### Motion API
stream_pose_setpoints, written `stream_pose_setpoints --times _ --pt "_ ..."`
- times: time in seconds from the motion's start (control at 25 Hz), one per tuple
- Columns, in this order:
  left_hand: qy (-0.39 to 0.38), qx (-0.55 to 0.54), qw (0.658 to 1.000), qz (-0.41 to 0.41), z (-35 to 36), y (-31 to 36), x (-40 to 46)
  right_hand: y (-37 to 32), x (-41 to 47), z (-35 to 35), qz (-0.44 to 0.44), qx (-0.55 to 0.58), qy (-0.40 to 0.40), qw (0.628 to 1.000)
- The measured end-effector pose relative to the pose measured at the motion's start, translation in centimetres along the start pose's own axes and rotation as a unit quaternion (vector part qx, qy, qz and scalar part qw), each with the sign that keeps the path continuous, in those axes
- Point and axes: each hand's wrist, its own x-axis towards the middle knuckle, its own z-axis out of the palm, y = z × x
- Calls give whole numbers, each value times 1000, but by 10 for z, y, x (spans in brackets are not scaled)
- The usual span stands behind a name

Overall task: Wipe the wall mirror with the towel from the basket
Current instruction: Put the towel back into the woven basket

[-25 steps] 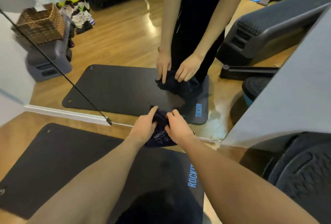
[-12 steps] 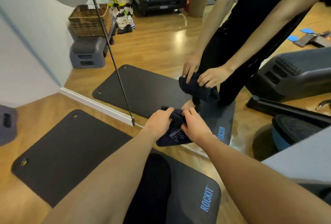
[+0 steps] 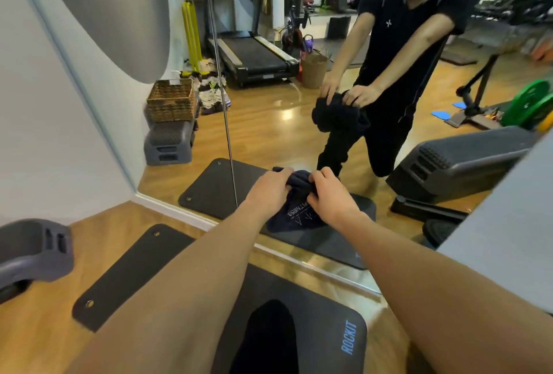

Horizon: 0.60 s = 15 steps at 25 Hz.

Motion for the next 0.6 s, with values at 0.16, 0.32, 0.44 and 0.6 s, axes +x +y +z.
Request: stream_pose_setpoints --times 0.16,0.32,0.44,0.6 --pt "55 2 998 -17 -111 44 -121 -101 -84 -102 -67 4 14 998" --pt "106 -4 993 -54 -205 33 -229 -215 -137 -151 -129 19 -3 992" --pt "133 16 988 -76 -265 -2 -290 -300 -146 -155 -165 17 -18 986" --pt "150 45 979 -132 -339 -78 -357 -421 -138 -129 -207 23 -51 977"
